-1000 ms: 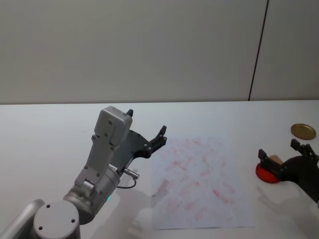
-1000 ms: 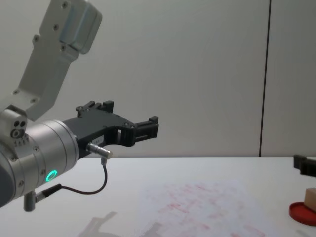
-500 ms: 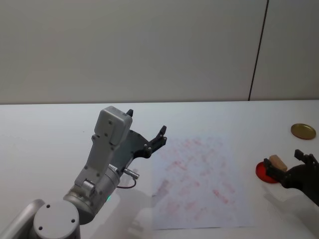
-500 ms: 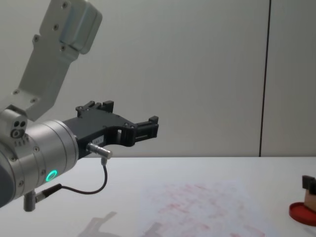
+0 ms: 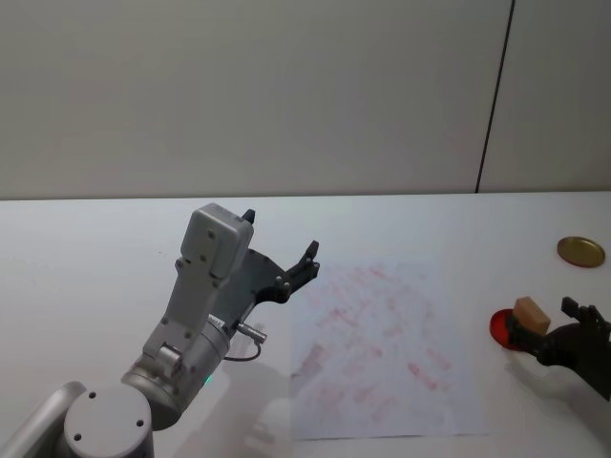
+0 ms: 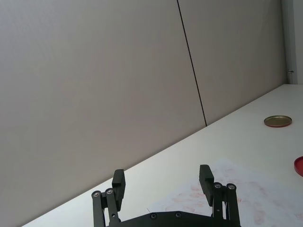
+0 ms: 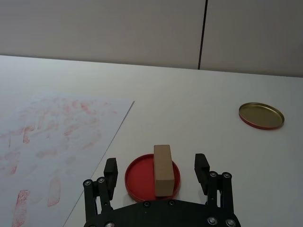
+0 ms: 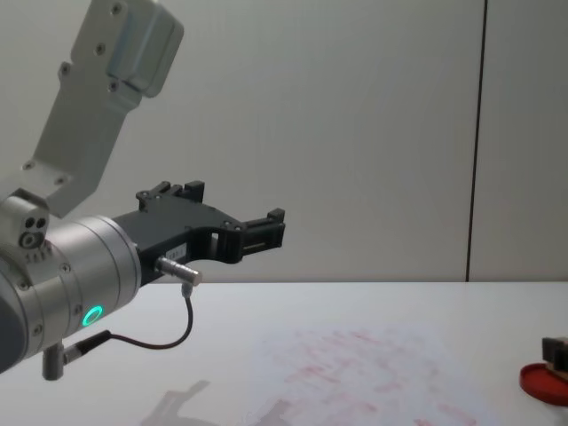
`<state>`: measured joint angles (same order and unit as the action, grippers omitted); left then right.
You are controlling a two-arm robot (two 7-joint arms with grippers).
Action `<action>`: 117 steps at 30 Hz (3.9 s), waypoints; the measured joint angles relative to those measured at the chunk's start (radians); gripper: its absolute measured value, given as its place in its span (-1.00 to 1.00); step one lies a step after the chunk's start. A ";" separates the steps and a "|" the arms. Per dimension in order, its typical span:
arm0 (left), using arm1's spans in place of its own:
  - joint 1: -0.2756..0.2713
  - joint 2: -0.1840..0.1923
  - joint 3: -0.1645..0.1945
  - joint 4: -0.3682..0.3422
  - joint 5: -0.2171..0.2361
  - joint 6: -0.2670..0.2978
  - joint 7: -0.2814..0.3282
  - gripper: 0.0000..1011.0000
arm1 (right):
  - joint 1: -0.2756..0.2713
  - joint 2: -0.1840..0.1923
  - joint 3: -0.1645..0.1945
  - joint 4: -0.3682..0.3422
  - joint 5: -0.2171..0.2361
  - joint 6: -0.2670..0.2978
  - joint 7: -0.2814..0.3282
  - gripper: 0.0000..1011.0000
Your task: Use the one hand to pick up the stamp and affix it onto the A4 paper.
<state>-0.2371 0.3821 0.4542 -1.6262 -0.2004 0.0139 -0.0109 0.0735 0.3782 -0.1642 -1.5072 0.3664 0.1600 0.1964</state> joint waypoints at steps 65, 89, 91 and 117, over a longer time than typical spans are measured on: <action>0.000 0.000 0.000 0.000 0.000 0.000 0.000 0.96 | 0.015 -0.048 -0.071 -0.014 -0.096 -0.074 0.138 -0.57; 0.000 0.000 0.000 0.000 0.000 0.000 0.000 0.96 | -0.033 -0.043 -0.114 -0.065 -0.099 -0.006 0.244 -0.56; 0.000 0.000 0.000 0.000 0.000 0.000 0.000 0.96 | -0.037 -0.041 -0.117 -0.067 -0.101 -0.005 0.257 -0.56; 0.000 0.000 0.000 0.000 0.000 0.000 0.000 0.96 | -0.036 -0.025 -0.130 -0.062 -0.127 0.024 0.325 -0.56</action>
<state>-0.2371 0.3821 0.4542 -1.6262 -0.2004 0.0139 -0.0109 0.0378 0.3528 -0.2937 -1.5690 0.2393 0.1835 0.5212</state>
